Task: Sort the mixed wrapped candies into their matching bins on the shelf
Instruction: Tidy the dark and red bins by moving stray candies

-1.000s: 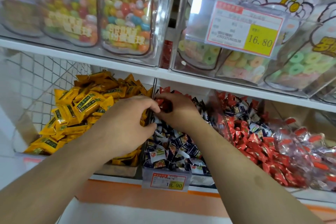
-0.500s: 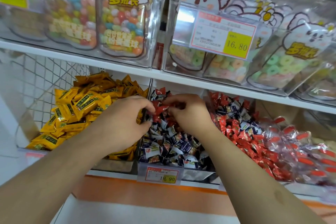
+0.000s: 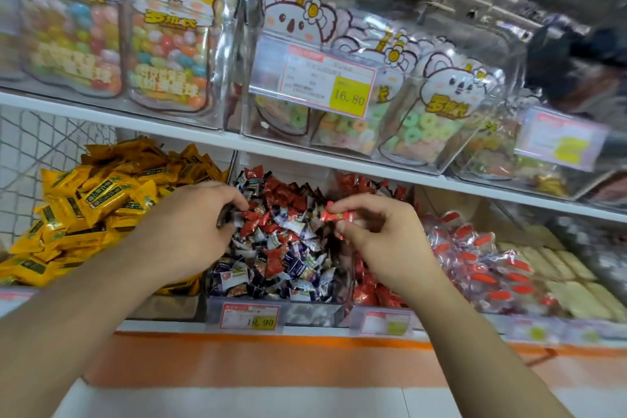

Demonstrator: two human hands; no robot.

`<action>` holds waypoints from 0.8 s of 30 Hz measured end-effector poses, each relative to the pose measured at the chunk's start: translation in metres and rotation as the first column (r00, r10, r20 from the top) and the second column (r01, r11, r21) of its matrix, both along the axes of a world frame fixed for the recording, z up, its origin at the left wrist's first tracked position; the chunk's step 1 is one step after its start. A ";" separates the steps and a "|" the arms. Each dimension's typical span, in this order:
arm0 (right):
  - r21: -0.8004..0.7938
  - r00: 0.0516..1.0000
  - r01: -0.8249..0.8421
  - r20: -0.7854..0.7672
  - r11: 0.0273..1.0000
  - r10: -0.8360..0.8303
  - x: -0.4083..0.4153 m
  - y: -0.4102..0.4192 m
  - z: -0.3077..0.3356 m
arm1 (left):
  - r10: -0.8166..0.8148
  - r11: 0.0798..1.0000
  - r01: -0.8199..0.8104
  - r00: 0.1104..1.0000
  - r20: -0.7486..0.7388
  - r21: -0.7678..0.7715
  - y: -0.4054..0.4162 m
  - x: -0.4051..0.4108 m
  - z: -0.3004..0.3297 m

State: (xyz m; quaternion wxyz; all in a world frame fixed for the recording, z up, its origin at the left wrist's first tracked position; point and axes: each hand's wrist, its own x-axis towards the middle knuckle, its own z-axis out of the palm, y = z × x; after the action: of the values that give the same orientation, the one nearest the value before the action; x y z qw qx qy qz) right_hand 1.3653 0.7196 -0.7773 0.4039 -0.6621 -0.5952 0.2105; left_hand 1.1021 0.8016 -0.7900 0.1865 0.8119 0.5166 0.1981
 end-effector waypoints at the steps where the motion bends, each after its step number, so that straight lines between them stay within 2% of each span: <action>1: 0.008 0.999 0.035 0.014 0.999 -0.035 0.009 -0.007 0.000 | 0.001 1.000 -0.001 1.000 -0.010 0.009 0.000 0.002 0.000; 5: -0.001 0.975 0.153 0.162 0.988 -0.151 0.042 -0.025 0.003 | -0.009 0.999 0.011 0.999 -0.041 0.046 -0.002 0.006 -0.003; 9: -0.114 0.955 0.146 0.275 0.983 -0.110 0.048 -0.027 0.002 | -0.030 0.999 0.032 0.999 -0.039 0.034 0.000 0.005 -0.004; 15: -0.020 0.903 0.157 0.408 0.987 -0.135 0.021 -0.008 0.008 | -0.031 0.999 0.032 0.999 -0.015 0.026 0.006 0.000 -0.010; 18: -0.003 0.894 0.053 0.445 0.999 -0.046 -0.007 0.010 0.003 | -0.020 1.000 0.020 1.000 -0.018 0.019 0.008 0.000 -0.010; 24: -0.160 0.890 -0.168 0.400 0.973 0.219 -0.061 0.055 -0.033 | -0.015 1.000 0.015 1.000 -0.003 0.022 0.006 -0.004 -0.006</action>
State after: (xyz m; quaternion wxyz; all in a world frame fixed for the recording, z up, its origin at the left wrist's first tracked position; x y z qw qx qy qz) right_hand 1.3046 0.7744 -0.8101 0.2045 -0.6522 -0.7164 0.1399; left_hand 1.0984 0.8078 -0.7956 0.1785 0.8179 0.5086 0.2013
